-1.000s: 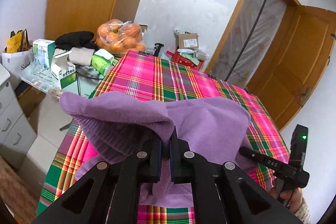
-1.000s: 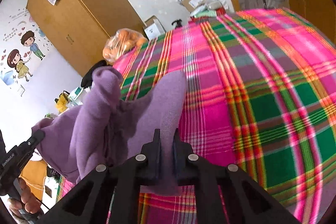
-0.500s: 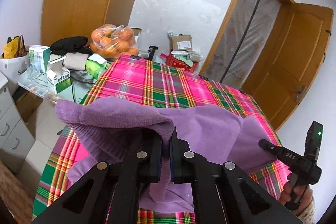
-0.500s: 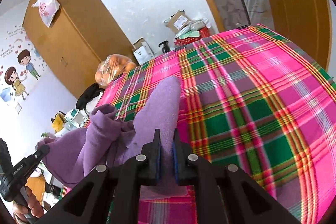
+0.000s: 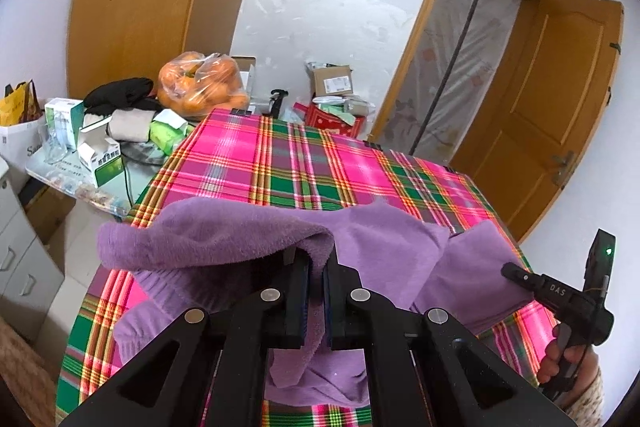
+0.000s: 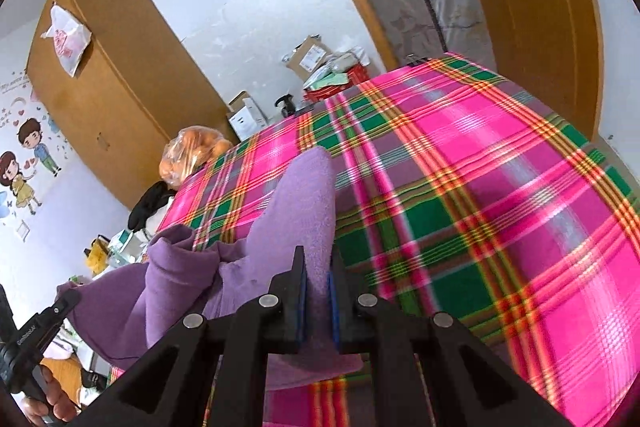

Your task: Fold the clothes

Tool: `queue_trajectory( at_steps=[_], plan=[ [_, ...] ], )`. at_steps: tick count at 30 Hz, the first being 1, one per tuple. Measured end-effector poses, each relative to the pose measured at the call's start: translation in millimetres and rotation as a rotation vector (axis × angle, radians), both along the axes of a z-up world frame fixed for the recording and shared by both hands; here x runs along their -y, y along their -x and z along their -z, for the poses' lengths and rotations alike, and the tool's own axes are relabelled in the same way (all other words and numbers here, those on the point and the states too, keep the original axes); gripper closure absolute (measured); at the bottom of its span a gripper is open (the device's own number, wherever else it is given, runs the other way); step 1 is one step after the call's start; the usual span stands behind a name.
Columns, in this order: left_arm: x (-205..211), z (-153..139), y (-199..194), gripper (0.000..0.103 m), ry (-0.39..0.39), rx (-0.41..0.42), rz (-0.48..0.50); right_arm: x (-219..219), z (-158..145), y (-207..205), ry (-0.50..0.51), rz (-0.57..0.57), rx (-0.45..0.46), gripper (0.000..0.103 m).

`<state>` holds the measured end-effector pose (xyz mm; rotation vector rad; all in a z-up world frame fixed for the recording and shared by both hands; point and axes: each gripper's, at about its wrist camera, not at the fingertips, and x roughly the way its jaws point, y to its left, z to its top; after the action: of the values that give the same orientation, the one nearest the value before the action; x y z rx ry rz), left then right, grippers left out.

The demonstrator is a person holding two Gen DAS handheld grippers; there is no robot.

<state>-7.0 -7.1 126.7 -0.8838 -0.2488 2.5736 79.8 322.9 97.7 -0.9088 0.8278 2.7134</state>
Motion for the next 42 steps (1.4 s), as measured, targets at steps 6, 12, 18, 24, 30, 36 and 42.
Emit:
queue_trajectory(
  at_steps=[6, 12, 18, 24, 30, 36, 42],
  plan=[
    [-1, -5, 1, 0.098, -0.008, -0.012, 0.001, -19, 0, -13, -0.044, 0.064, 0.018, 0.094],
    [0, -11, 2, 0.098, -0.019, -0.024, -0.003, -34, 3, -22, -0.054, 0.110, 0.038, 0.094],
    [5, -15, 2, 0.098, -0.030, -0.030, -0.018, -27, 11, -16, -0.136, 0.114, 0.109, 0.093],
    [13, -16, 8, 0.098, -0.066, -0.010, -0.025, -9, 7, -19, -0.275, 0.131, 0.143, 0.081],
    [22, -22, 11, 0.098, -0.088, -0.019, -0.044, 34, -7, -27, -0.357, -0.053, 0.048, 0.071],
    [34, -26, 17, 0.098, -0.121, -0.013, -0.071, 94, 11, -12, -0.265, -0.421, 0.055, 0.071],
    [45, -31, 26, 0.098, -0.147, -0.010, -0.099, 138, 27, -9, -0.293, -0.600, 0.074, 0.065]
  ],
)
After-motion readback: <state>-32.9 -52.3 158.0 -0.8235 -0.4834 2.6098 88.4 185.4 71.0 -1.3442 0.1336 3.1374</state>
